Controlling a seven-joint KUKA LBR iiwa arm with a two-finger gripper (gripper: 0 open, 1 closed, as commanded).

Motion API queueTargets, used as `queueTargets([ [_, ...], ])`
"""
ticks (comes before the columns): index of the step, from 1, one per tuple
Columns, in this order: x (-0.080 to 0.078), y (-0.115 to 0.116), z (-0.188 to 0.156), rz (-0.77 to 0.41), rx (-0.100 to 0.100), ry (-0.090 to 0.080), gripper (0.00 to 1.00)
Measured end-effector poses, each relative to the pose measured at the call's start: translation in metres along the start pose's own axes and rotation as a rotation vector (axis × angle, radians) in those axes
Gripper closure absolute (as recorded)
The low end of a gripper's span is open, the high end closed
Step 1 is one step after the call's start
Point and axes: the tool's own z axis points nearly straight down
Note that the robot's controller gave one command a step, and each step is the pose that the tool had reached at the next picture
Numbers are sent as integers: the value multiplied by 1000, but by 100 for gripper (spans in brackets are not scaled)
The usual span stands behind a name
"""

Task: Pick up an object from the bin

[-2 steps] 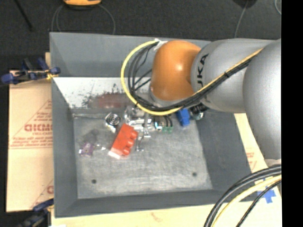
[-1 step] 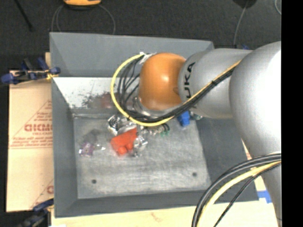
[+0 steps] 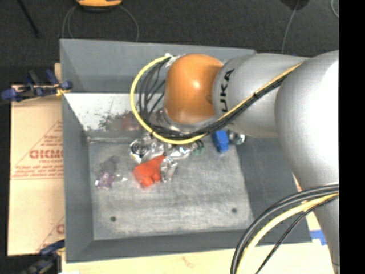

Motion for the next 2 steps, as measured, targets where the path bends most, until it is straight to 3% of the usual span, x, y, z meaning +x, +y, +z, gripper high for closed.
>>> queueTargets([
  [1, -1, -2, -2, -212, -1, -1, 0],
  [2, -12, 12, 23, -325, 7, -12, 0],
])
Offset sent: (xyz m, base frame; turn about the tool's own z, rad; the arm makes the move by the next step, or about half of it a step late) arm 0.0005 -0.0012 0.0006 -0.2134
